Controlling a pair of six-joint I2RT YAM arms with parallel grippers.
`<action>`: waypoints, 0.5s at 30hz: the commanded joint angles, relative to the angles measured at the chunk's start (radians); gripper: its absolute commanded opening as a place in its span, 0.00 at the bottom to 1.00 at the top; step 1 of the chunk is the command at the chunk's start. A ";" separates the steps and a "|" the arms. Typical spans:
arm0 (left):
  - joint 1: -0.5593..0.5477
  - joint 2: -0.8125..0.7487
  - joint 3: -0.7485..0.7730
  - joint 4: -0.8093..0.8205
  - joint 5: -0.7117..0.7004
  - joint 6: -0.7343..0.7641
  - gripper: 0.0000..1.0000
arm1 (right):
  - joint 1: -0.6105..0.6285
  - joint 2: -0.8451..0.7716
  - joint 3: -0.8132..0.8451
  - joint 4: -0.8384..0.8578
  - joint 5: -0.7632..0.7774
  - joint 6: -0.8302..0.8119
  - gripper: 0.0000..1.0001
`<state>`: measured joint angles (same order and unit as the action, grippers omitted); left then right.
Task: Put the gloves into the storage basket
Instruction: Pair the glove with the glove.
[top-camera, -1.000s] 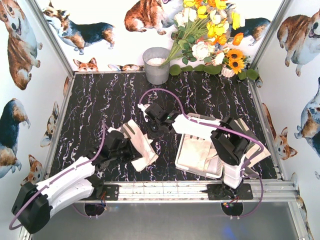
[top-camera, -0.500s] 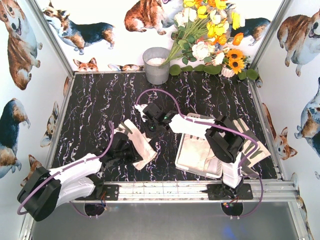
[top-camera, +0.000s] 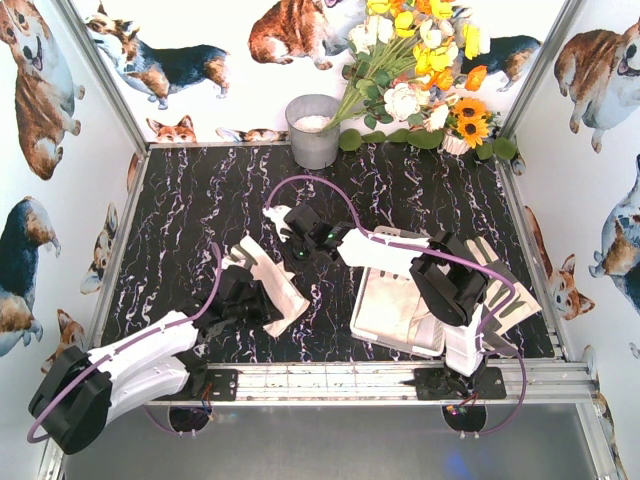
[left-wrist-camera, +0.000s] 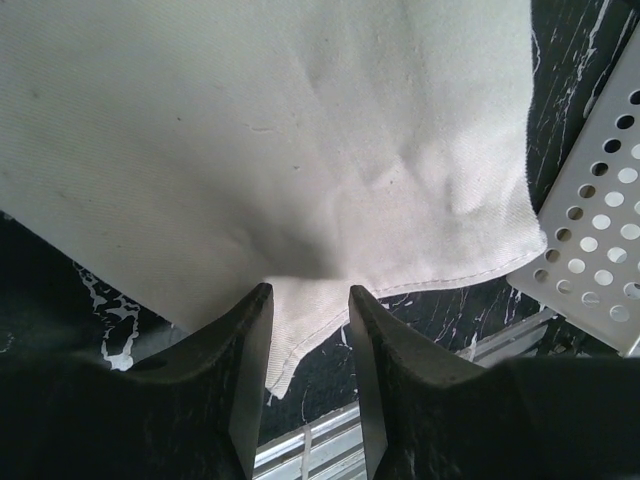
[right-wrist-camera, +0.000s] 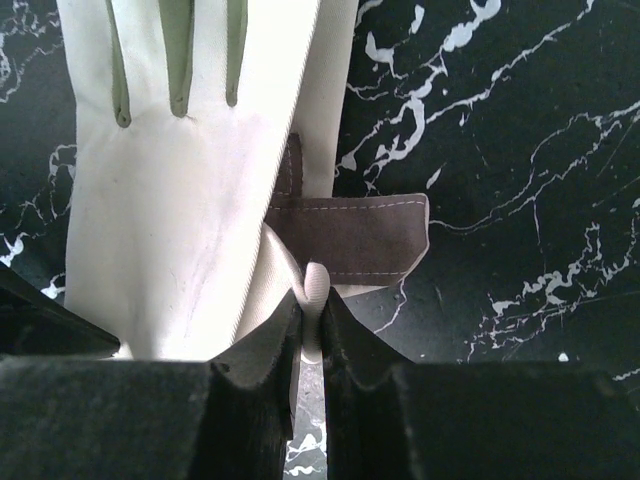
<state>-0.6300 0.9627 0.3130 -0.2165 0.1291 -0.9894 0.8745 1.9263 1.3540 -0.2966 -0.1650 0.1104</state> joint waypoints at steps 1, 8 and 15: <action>0.006 -0.014 0.004 -0.032 -0.022 0.011 0.32 | -0.002 -0.015 0.046 0.115 -0.029 -0.036 0.11; 0.007 -0.011 -0.001 -0.017 -0.020 0.016 0.32 | -0.002 0.015 0.061 0.141 -0.034 -0.077 0.11; 0.007 0.022 -0.013 -0.028 -0.054 0.035 0.30 | -0.002 0.051 0.070 0.149 -0.003 -0.078 0.12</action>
<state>-0.6300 0.9668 0.3130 -0.2283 0.1078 -0.9787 0.8749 1.9621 1.3762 -0.2283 -0.1932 0.0505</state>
